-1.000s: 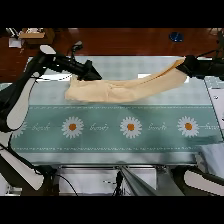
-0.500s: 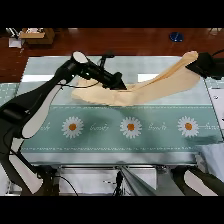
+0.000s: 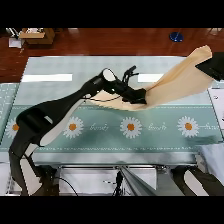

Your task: Fold the shirts.

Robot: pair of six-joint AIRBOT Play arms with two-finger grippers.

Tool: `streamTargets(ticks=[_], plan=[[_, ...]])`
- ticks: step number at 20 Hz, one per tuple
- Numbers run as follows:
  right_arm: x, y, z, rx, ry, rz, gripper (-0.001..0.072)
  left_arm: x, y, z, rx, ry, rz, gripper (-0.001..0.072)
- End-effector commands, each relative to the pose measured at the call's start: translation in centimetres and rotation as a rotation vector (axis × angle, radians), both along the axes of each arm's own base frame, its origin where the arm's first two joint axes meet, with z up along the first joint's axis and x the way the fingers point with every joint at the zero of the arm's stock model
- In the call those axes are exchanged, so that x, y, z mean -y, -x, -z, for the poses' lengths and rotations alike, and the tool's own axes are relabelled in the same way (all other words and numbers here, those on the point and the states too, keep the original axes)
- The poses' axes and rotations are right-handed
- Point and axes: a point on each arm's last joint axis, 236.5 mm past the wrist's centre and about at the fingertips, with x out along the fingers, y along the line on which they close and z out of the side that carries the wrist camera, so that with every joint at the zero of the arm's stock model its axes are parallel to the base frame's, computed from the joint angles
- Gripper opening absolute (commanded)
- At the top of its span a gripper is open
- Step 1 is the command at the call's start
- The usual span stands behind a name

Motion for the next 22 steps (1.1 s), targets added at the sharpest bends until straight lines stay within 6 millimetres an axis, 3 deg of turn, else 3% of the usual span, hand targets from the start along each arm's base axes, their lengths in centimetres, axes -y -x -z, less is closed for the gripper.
streamTargets(ticks=[1,3,6,8,10,12,14,16,18,20,22], plan=[[0.1,0.9,-0.9,0.016,0.008,0.019,0.0033,4.9,3.4,1.0,-0.074,0.044,-0.044,0.0024],[0.3,0.9,-0.8,0.011,0.013,0.026,0.0033,5.1,3.5,1.7,-0.074,0.035,-0.045,0.0023],[0.3,0.9,-0.8,0.015,0.022,0.016,0.0033,1.4,-0.9,-0.4,-0.019,0.052,-0.074,0.0021],[0.3,0.9,-0.7,0.019,0.031,0.006,0.0033,-3.8,-5.6,-3.1,0.076,0.025,-0.114,0.0021],[0.2,0.7,-0.5,0.016,0.031,0.000,0.0033,-11.2,-10.7,-6.6,0.207,-0.038,-0.190,0.0020],[-0.8,0.1,0.0,0.009,0.030,-0.035,0.0033,-18.7,-14.2,-10.6,0.301,-0.083,-0.284,0.0021],[-3.3,-1.0,0.8,0.012,0.028,-0.095,0.0033,-26.1,-16.3,-14.9,0.369,-0.104,-0.394,0.0022],[-6.4,-2.6,2.0,0.014,0.027,-0.157,0.0033,-32.7,-17.0,-18.9,0.441,-0.114,-0.487,0.0022],[-9.6,-4.2,3.9,0.002,0.025,-0.206,0.0033,-37.7,-16.6,-21.8,0.478,-0.129,-0.563,0.0022],[-13.3,-5.9,6.5,-0.017,0.006,-0.246,0.0033,-41.4,-15.4,-23.9,0.516,-0.152,-0.599,0.0022],[-17.2,-7.7,9.8,-0.029,-0.004,-0.274,0.0033,-43.5,-13.9,-25.2,0.530,-0.170,-0.608,0.0022]])
